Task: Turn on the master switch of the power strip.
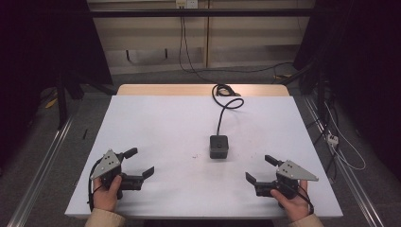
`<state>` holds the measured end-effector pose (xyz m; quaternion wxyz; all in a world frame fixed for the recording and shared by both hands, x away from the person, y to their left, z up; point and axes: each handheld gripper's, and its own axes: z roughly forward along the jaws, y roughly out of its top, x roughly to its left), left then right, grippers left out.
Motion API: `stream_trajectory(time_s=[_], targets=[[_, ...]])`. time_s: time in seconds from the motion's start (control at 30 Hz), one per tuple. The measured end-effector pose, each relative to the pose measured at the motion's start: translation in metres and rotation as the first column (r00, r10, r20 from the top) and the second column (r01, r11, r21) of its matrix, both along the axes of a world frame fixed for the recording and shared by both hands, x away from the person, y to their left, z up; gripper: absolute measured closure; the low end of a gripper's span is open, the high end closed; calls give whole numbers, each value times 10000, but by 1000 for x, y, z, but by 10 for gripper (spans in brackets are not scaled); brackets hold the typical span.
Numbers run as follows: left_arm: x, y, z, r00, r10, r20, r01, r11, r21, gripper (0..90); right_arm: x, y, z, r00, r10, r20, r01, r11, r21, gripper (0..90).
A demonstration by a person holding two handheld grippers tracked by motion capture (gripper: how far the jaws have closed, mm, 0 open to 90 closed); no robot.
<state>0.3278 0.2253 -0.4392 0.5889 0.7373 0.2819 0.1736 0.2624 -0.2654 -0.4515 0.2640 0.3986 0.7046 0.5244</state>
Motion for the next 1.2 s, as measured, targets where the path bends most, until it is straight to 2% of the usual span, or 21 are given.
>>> stream_trajectory(time_s=[0.37, 0.8, 1.2], targets=[[-1, 2, 0, 10000, 31, 12, -31, 10000, -90, 35, 2, 2, 1, 10000, -12, 23, 12, 10000, -69, 46], [-1, 4, 1, 9986, 518, 89, -515, 9981, -336, 31, 6, 4, 1, 9999, -102, -68, 102, 9999, -139, 53], [-3, 5, 1, 9988, 477, 93, -473, 9982, -375, 31, 13, 7, 3, 9998, -171, -123, 172, 9998, 32, 57]])
